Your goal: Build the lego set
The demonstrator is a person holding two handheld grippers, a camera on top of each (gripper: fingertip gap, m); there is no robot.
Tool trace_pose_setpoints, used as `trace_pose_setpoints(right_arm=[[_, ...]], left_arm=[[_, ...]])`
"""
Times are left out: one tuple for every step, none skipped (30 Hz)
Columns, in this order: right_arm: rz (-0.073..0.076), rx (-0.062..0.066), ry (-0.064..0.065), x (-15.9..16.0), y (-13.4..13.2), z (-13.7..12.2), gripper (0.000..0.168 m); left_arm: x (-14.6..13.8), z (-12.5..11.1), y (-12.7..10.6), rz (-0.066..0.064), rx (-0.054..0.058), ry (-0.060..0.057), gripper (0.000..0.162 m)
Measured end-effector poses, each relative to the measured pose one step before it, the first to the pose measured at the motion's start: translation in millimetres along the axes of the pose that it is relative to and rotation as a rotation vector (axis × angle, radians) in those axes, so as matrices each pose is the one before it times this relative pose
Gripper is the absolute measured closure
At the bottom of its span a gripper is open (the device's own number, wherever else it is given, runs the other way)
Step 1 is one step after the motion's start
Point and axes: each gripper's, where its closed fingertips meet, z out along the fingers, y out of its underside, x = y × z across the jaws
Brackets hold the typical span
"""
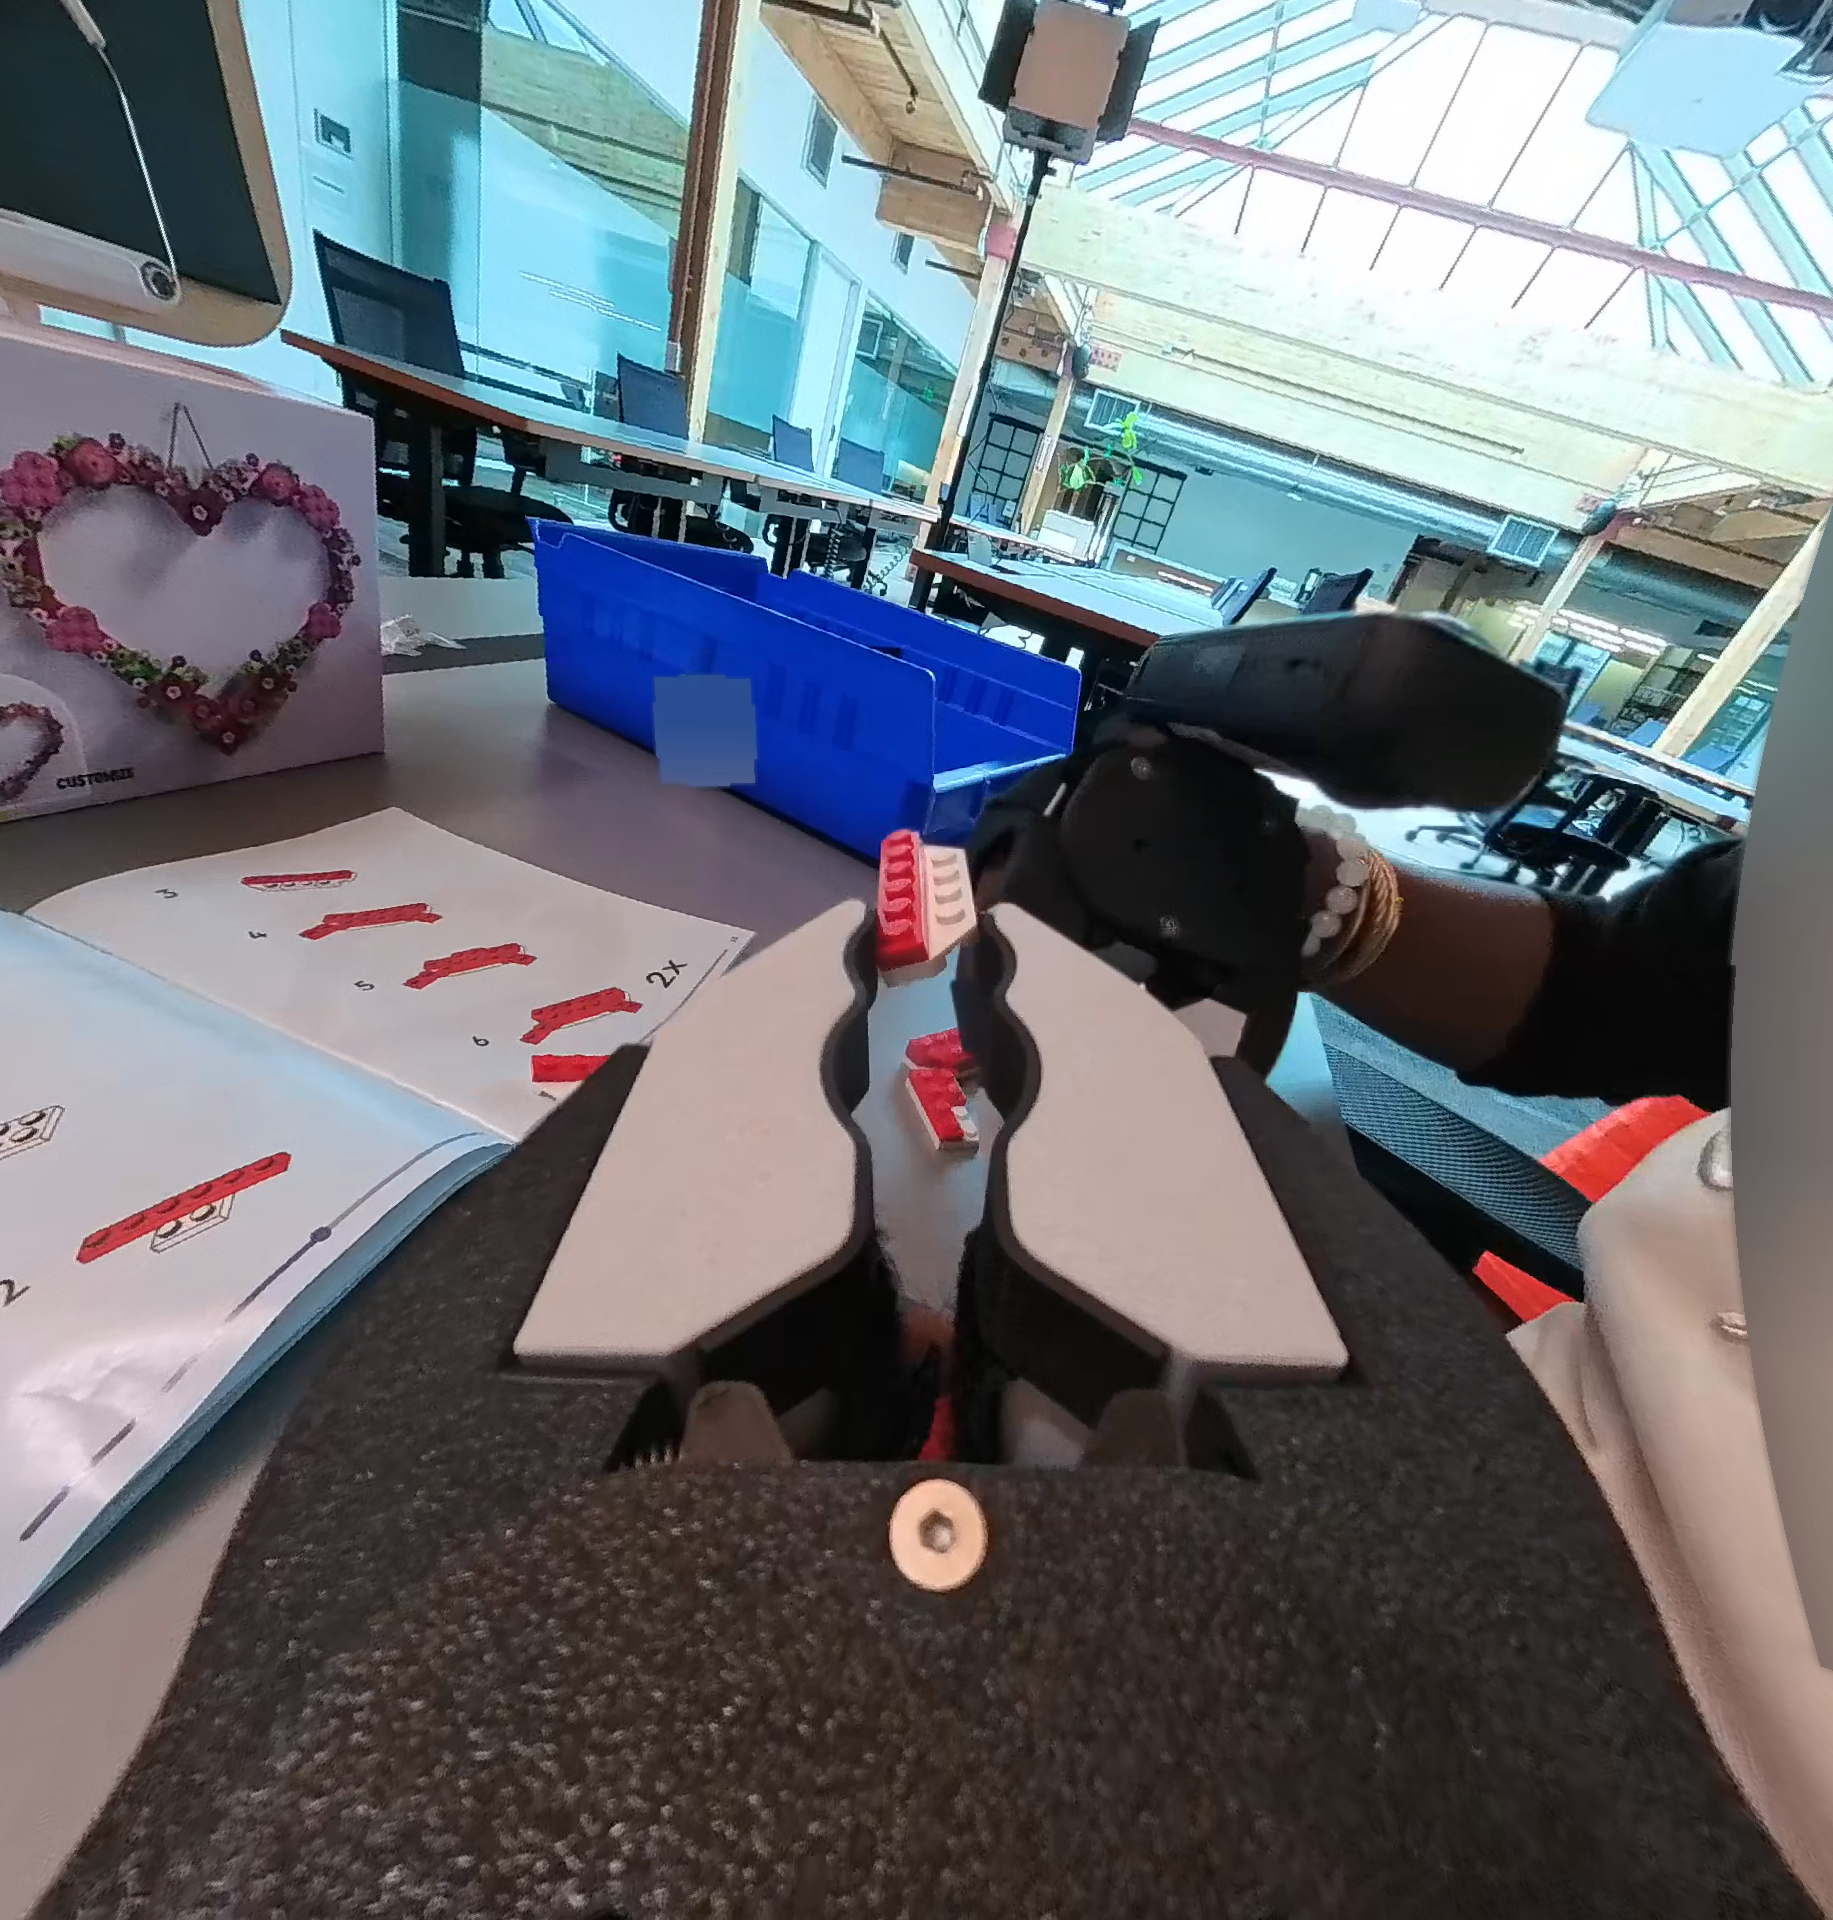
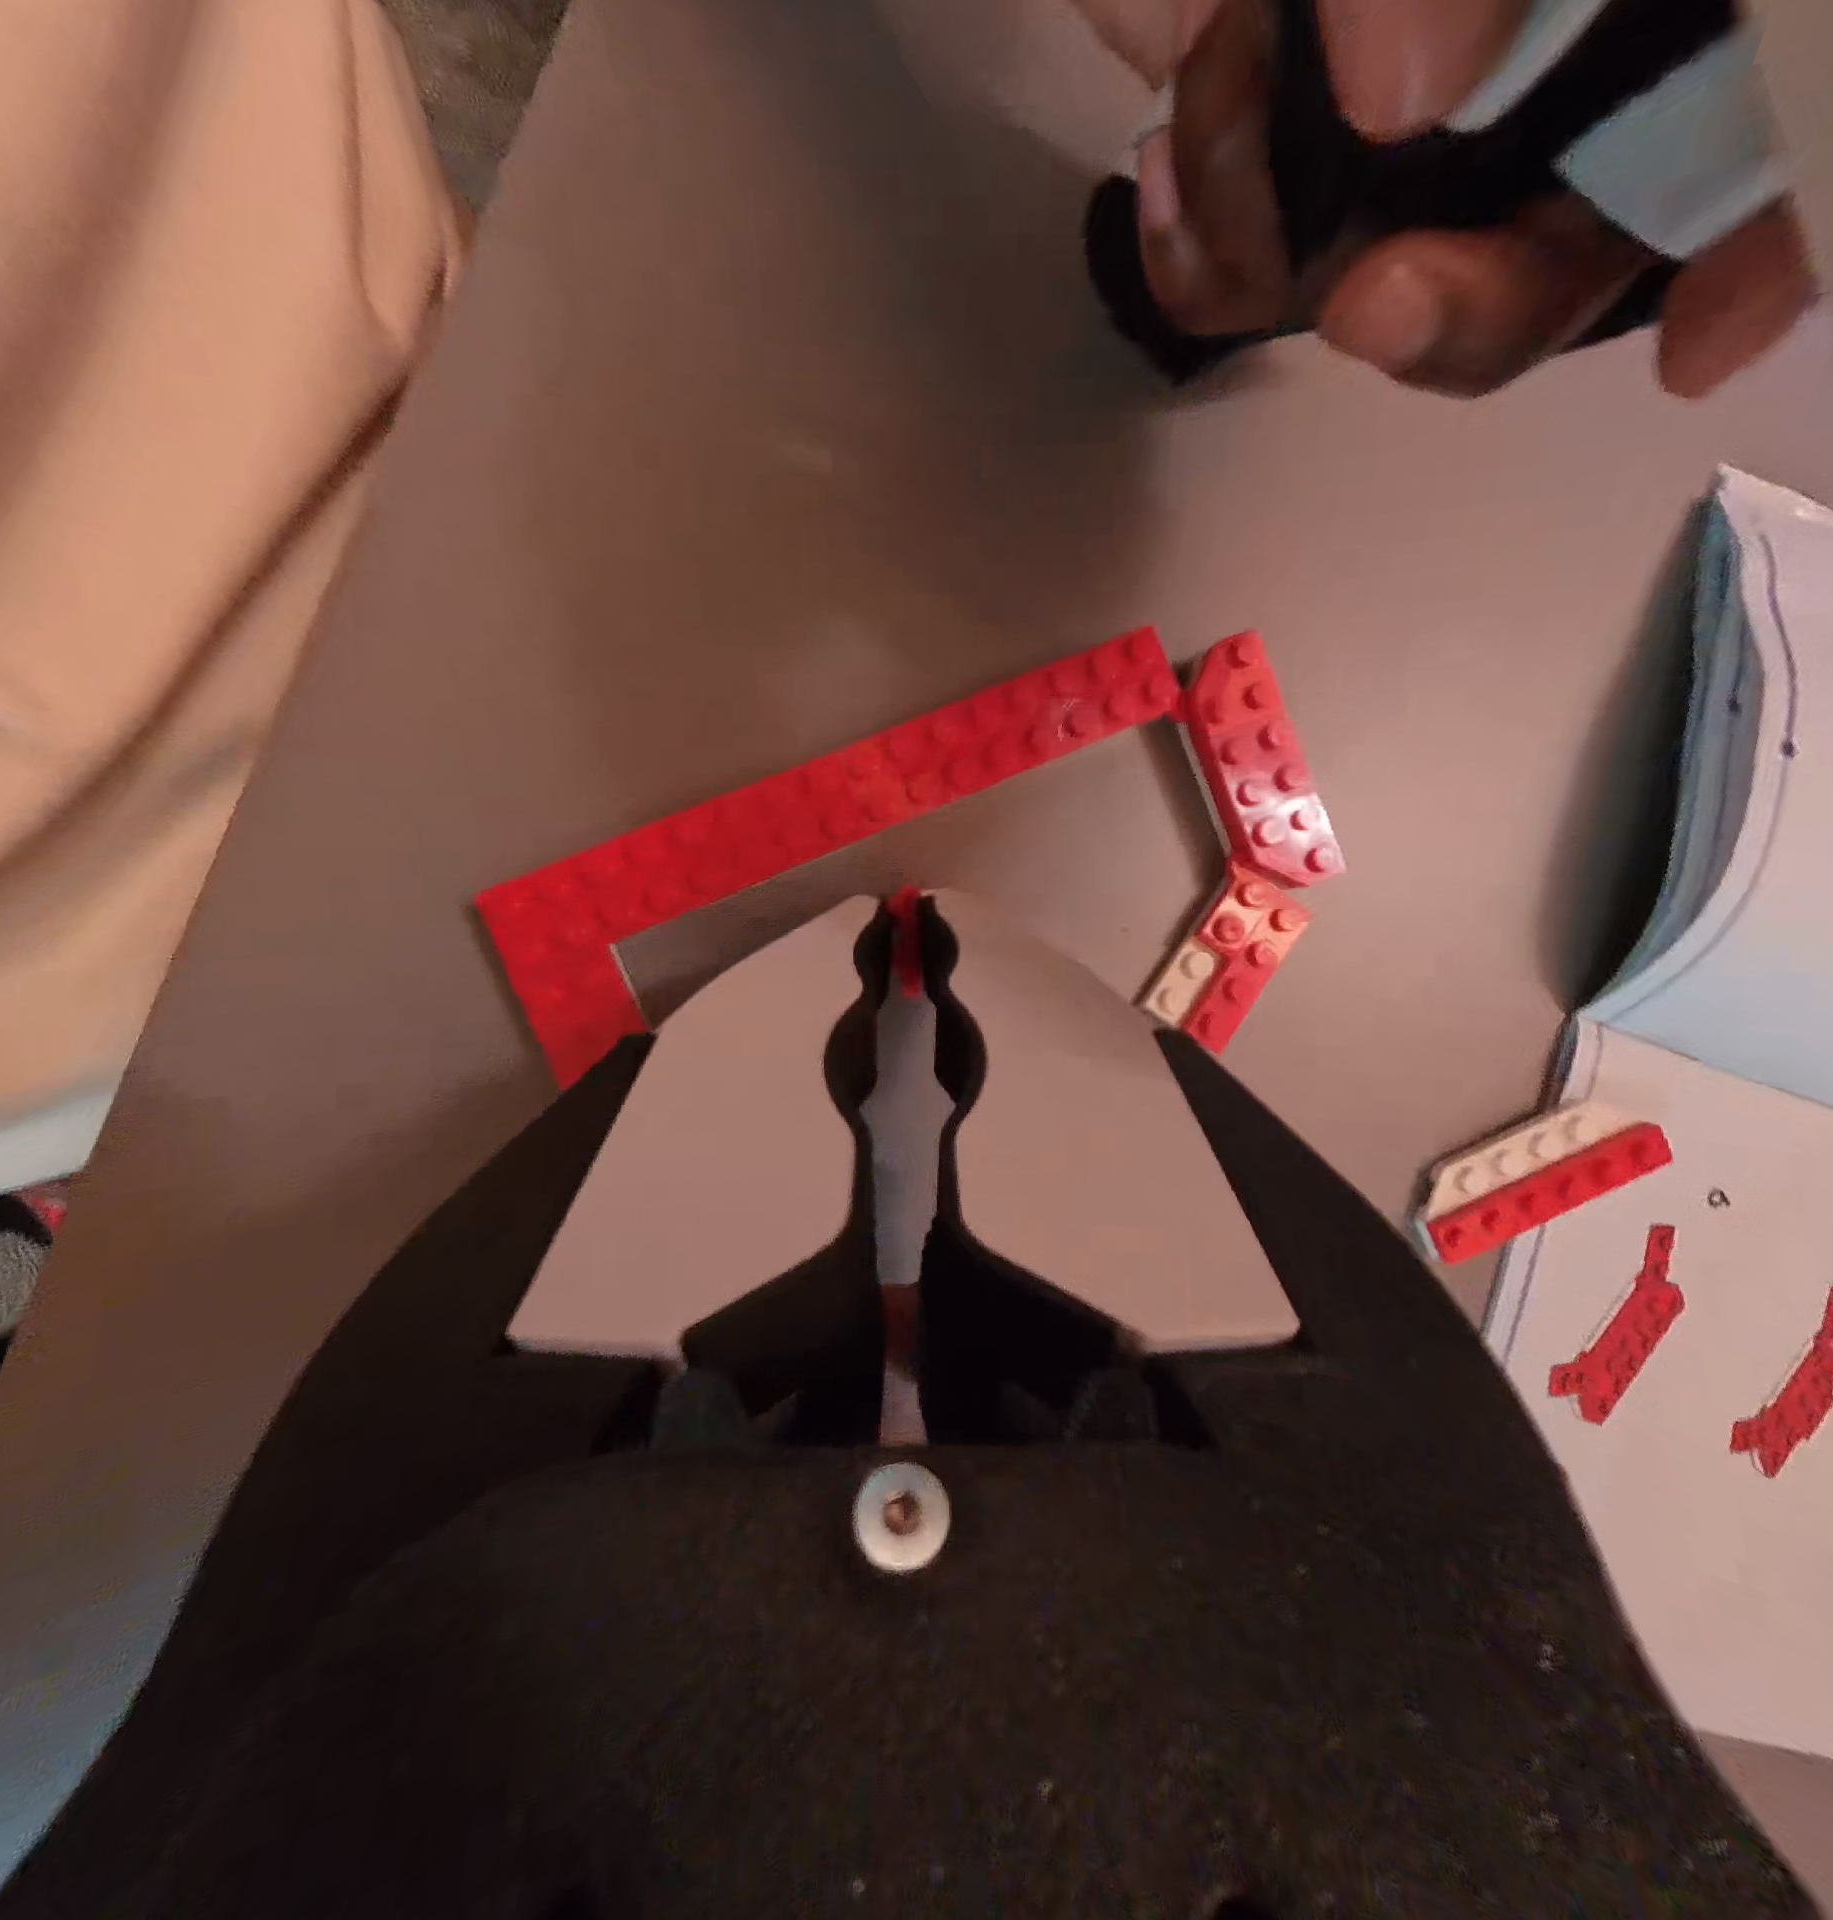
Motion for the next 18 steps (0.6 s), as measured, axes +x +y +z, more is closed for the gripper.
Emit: trace_pose_setpoints(right_arm=[[0.0294,0.0212,0.0163,2.02,-0.4,-1.91,0.163],[0.0338,0.0256,0.0195,2.67,-0.94,-1.95,0.163],[0.0322,0.0238,0.0159,2.35,-0.88,-1.98,0.163],[0.0286,0.0203,0.0197,2.65,-0.74,-2.16,0.163],[0.0263,0.0173,0.0262,3.39,-0.98,-2.51,0.163],[0.0262,0.0127,0.0283,3.57,-0.87,-2.9,0.163],[0.0237,0.0105,0.0264,2.85,-1.07,-3.29,0.163],[0.0163,0.0142,0.0221,1.87,-1.51,-3.41,0.163],[0.0098,0.0185,0.0194,1.12,-2.19,-3.35,0.163],[0.0103,0.0187,0.0203,1.2,-2.32,-3.34,0.163],[0.0127,0.0146,0.0215,1.28,-2.14,-3.33,0.163],[0.0134,0.0169,0.0239,1.51,-2.38,-3.19,0.163],[0.0125,0.0228,0.0204,0.87,-3.02,-2.79,0.163],[0.0155,0.0271,0.022,1.14,-3.04,-2.46,0.163],[0.0251,0.0272,0.0283,2.29,-2.89,-1.96,0.163],[0.0335,0.0253,0.026,2.17,-2.3,-1.37,0.163],[0.04,0.0272,0.0217,1.81,-2.25,-0.86,0.16],[0.0464,0.0312,0.0153,1.01,-2.57,-0.36,0.155]], left_arm=[[-0.15,0.32,0.33,-0.0021,-0.0015,0.0006,0.145],[-0.05,-0.03,-0.15,-0.0038,0.0009,0.0008,0.145],[0.03,-0.51,-0.61,-0.0024,0.0033,-0.0005,0.145],[0.03,-0.74,-1.25,0.0017,0.0067,-0.0019,0.145],[0.0,-0.8,-1.31,0.003,0.0075,-0.0027,0.145],[0.2,-0.6,-1.01,0.001,0.0056,-0.0008,0.145],[0.4,-0.28,-0.6,0.0,0.0047,0.0015,0.145],[0.22,0.01,-0.26,-0.0007,0.002,0.001,0.145],[0.09,0.15,0.24,0.0003,-0.0022,0.0001,0.145],[0.21,0.13,0.14,0.0037,-0.002,-0.0008,0.145],[0.47,0.02,-0.21,0.0071,0.0,-0.0005,0.145],[0.09,0.28,0.14,0.006,-0.0015,-0.0019,0.145],[-0.3,0.39,0.91,0.0013,-0.0048,-0.0021,0.145],[0.06,0.21,0.88,-0.001,-0.0049,0.0002,0.145],[0.08,0.0,0.18,0.0001,-0.0012,0.0003,0.145],[-0.07,-0.26,-0.62,0.002,0.0036,-0.0018,0.145],[-0.33,-0.35,-0.99,0.0,0.0068,-0.0013,0.145],[-0.11,-0.45,-1.29,-0.0089,0.0092,0.0027,0.145]])
